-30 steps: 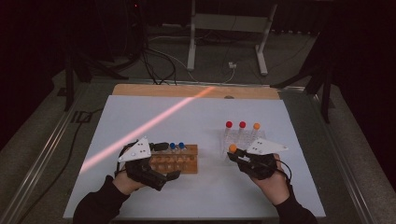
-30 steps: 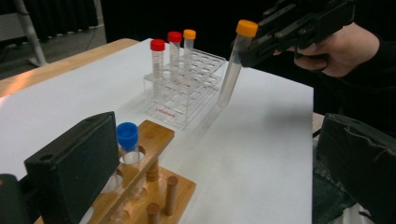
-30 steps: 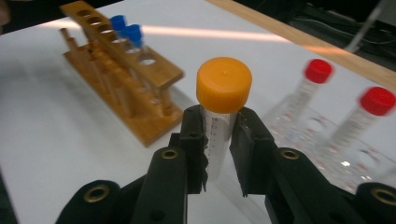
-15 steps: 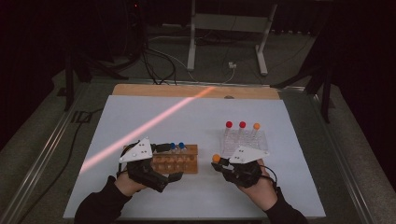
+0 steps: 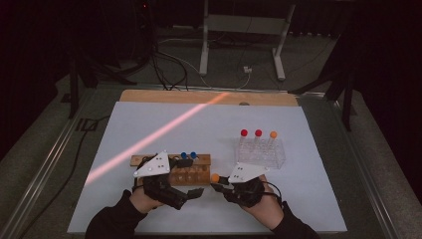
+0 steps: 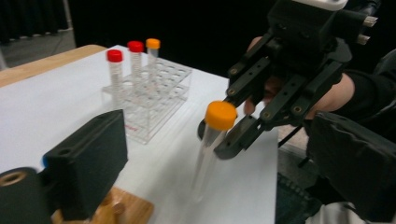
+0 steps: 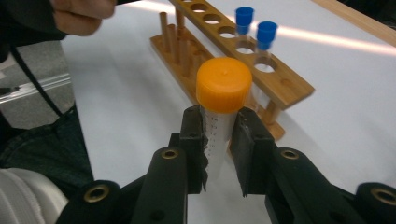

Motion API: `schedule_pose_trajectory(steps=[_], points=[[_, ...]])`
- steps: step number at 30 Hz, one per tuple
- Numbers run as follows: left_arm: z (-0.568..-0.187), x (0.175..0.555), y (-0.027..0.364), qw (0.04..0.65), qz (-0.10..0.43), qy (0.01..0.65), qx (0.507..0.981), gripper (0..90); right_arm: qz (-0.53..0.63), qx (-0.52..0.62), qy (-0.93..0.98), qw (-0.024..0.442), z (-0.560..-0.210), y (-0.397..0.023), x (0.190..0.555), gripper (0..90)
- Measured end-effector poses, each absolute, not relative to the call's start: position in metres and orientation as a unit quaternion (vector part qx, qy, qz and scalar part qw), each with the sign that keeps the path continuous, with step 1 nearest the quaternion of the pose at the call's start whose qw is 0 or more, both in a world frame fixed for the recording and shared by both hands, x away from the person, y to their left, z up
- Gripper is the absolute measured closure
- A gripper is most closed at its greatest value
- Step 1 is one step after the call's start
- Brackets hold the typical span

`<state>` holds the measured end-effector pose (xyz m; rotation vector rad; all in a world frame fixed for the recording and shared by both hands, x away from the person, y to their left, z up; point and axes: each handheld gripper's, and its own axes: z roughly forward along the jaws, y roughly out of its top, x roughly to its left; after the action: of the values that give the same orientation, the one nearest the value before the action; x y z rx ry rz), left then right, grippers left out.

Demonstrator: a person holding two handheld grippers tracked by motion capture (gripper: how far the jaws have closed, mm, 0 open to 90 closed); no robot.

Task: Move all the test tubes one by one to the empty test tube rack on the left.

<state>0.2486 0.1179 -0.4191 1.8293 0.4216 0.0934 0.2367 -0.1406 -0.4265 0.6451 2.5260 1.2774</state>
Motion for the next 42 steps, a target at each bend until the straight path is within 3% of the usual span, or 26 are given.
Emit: schedule_pose_trajectory(steps=[16, 29, 38, 42], points=[[-0.424, 0.243, 0.1, 0.582, 0.043, 0.16, 0.796, 48.8, 0.438, 0.202, 0.869, 0.11, -0.427, -0.128, 0.23, 74.8], [-0.428, 0.243, 0.095, 0.571, 0.058, 0.156, 0.804, 69.2, 0.44, 0.202, 0.868, 0.108, -0.426, -0.128, 0.23, 74.7], [-0.425, 0.245, 0.097, 0.568, 0.066, 0.161, 0.805, 71.3, 0.45, 0.206, 0.863, 0.102, -0.427, -0.13, 0.232, 73.4], [-0.417, 0.247, 0.105, 0.569, 0.08, 0.171, 0.801, 71.4, 0.46, 0.214, 0.854, 0.113, -0.425, -0.134, 0.232, 66.4]])
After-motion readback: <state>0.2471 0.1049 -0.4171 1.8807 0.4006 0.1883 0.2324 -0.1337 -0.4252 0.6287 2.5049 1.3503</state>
